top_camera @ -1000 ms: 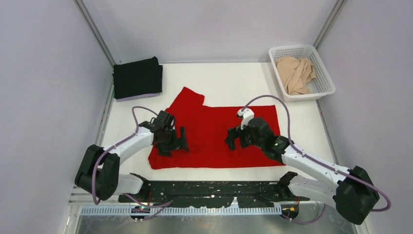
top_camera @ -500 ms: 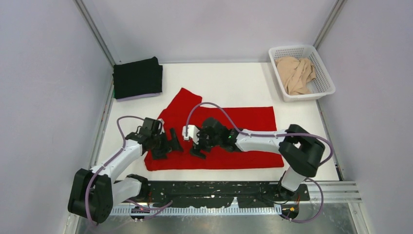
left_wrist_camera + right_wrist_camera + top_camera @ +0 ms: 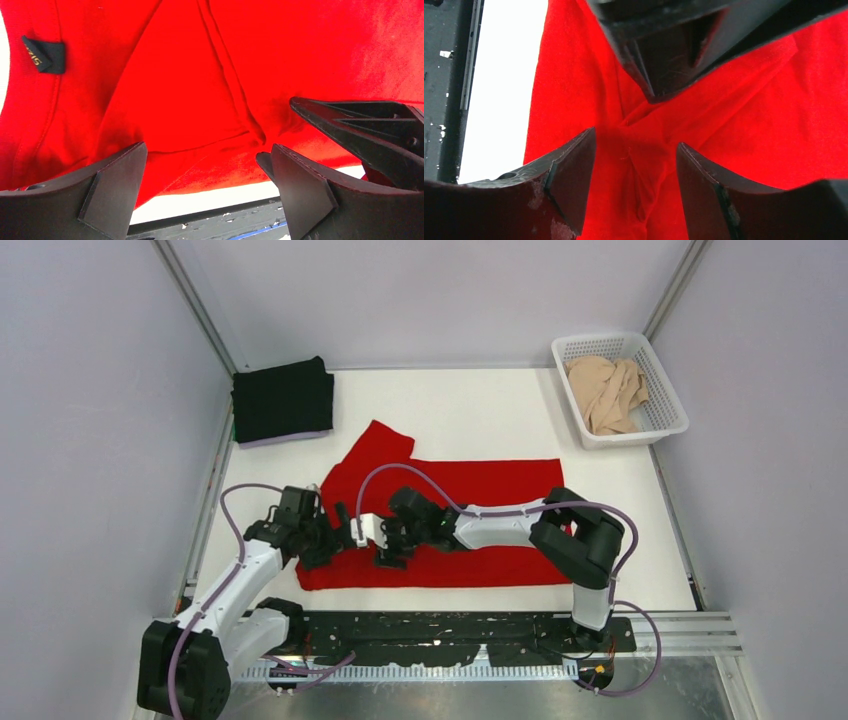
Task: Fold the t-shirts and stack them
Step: Fold the flattened tshirt in 1/3 of the way
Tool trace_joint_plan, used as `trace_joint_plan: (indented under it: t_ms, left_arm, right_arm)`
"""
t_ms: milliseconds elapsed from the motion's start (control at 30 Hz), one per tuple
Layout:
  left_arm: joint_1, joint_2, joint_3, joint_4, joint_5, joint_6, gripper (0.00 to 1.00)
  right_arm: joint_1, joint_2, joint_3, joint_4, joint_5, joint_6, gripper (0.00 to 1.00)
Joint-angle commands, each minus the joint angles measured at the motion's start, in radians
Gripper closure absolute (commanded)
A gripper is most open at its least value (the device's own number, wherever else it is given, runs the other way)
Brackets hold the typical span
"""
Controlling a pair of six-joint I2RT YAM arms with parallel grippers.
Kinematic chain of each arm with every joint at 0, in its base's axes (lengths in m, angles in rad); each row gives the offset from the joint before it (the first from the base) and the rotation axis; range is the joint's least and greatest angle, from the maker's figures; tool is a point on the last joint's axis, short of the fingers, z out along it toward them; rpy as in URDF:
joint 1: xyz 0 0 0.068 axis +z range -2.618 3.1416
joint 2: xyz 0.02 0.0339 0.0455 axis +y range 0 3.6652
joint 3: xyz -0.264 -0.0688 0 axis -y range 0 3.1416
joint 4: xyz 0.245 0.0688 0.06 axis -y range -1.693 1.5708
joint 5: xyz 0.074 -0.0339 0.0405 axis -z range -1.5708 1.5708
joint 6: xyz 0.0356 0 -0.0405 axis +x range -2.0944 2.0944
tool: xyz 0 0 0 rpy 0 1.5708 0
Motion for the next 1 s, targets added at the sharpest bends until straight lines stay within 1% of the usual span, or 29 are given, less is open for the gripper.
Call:
trace_joint_plan:
  t_ms: [0, 167, 267, 333, 400, 433, 467, 533, 600, 767, 967]
  left_arm:
    - [0.009, 0.004, -0.013, -0.014, -0.030, -0.016, 0.00]
    - [0.012, 0.039, -0.033, 0.005, -0.023, -0.020, 0.00]
    - [0.014, 0.057, -0.044, 0.013, -0.025, -0.022, 0.00]
    - [0.015, 0.064, -0.049, 0.012, -0.032, -0.022, 0.00]
    - [0.018, 0.064, -0.052, 0.010, -0.033, -0.020, 0.01]
    - [0.019, 0.064, -0.054, 0.010, -0.034, -0.019, 0.00]
    - [0.020, 0.062, -0.055, 0.010, -0.036, -0.019, 0.00]
    - [0.022, 0.058, -0.056, 0.005, -0.038, -0.018, 0.00]
    - [0.024, 0.056, -0.053, 0.000, -0.041, -0.016, 0.00]
    - [0.028, 0.050, -0.047, -0.016, -0.047, -0.010, 0.00]
    - [0.029, 0.048, -0.045, -0.027, -0.053, -0.002, 0.00]
  right_arm:
    - [0.017, 0.024, 0.051, 0.035, 0.017, -0.049, 0.34]
    - [0.018, 0.049, 0.065, 0.067, 0.056, -0.036, 0.48]
    - [0.018, 0.045, 0.044, 0.111, 0.076, -0.018, 0.51]
    - [0.018, 0.044, 0.034, 0.136, 0.085, -0.010, 0.56]
    - [0.018, 0.047, 0.033, 0.147, 0.097, -0.002, 0.71]
    - [0.018, 0.051, 0.033, 0.152, 0.106, 0.002, 0.75]
    - [0.018, 0.054, 0.033, 0.153, 0.109, 0.004, 0.81]
    - [0.018, 0.055, 0.033, 0.157, 0.115, 0.013, 0.89]
    - [0.018, 0.051, 0.027, 0.168, 0.122, 0.031, 0.94]
    - [0.016, 0.040, 0.001, 0.214, 0.217, 0.104, 0.95]
    - [-0.003, 0.008, -0.074, 0.273, 0.362, 0.256, 0.95]
